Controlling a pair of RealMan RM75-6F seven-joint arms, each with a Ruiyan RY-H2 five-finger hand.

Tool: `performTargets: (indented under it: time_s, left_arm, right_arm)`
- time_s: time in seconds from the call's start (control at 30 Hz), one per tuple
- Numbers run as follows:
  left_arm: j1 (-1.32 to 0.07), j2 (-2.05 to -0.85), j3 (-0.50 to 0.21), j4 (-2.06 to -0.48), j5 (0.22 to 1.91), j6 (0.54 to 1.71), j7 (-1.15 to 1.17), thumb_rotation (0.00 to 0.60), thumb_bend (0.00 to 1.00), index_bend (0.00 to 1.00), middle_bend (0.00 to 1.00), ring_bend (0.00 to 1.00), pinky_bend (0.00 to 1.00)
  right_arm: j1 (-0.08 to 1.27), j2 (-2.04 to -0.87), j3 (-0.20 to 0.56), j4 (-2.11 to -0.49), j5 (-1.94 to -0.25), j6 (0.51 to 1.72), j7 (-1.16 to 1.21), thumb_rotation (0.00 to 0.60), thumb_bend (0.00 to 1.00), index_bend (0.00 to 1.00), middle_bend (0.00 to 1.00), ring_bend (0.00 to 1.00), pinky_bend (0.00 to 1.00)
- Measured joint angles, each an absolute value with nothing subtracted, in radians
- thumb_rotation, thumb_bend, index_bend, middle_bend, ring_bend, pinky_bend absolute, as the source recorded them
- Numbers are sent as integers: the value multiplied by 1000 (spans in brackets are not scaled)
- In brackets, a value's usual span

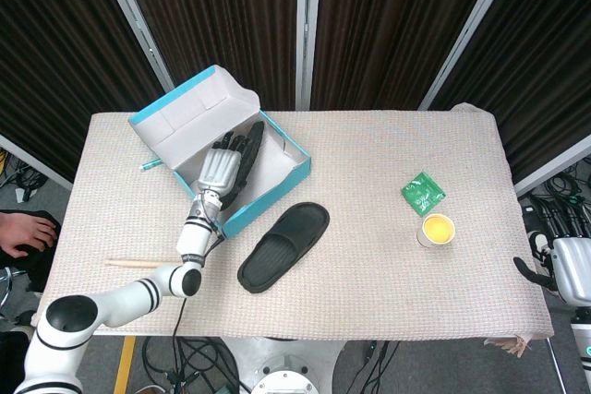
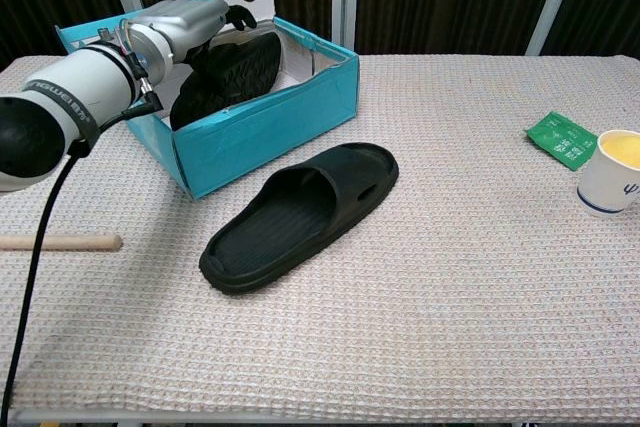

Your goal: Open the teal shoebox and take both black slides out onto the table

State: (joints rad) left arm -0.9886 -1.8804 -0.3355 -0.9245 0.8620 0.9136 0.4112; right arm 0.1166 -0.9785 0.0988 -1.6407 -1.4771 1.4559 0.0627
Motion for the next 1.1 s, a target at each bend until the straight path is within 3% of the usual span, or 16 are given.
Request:
performTargets:
  time_s: [0.17, 0.4, 0.5, 0.67, 0.9, 1.1]
  left_arm:
    - [-993, -1881, -360, -918, 770, 869, 478, 600, 220, 136, 137, 121, 361]
    - [-1002, -1905, -386, -873, 710, 837, 498, 600, 222, 234, 322, 345, 592]
    - [-1004, -1914, -387, -860, 709, 833, 496, 600, 221, 270, 389, 415, 626]
    - [-1005, -1935, -375, -823, 734, 836, 488, 600, 233, 340, 415, 458, 705]
    - [-1002, -1955, -369, -779, 800, 848, 423, 600, 345, 479, 549, 612, 836]
    - [-989, -1932, -364, -804, 867, 854, 350, 600, 431, 519, 606, 641, 862]
  right_arm:
    - [115, -978, 98, -1641, -1477, 1456, 62, 600, 119, 54, 110, 26, 99]
    - [117, -977, 99, -1643, -1478, 1456, 58, 600, 119, 54, 110, 26, 100]
    - [116, -977, 100, -1643, -1476, 1457, 57, 600, 119, 56, 111, 26, 100]
    - [117, -978, 101, -1644, -1476, 1456, 55, 600, 119, 62, 111, 26, 100]
    - [117, -976, 102, -1645, -1473, 1455, 52, 600, 119, 63, 112, 26, 100]
    - [120, -977, 102, -1646, -1473, 1451, 51, 600, 120, 64, 113, 26, 100]
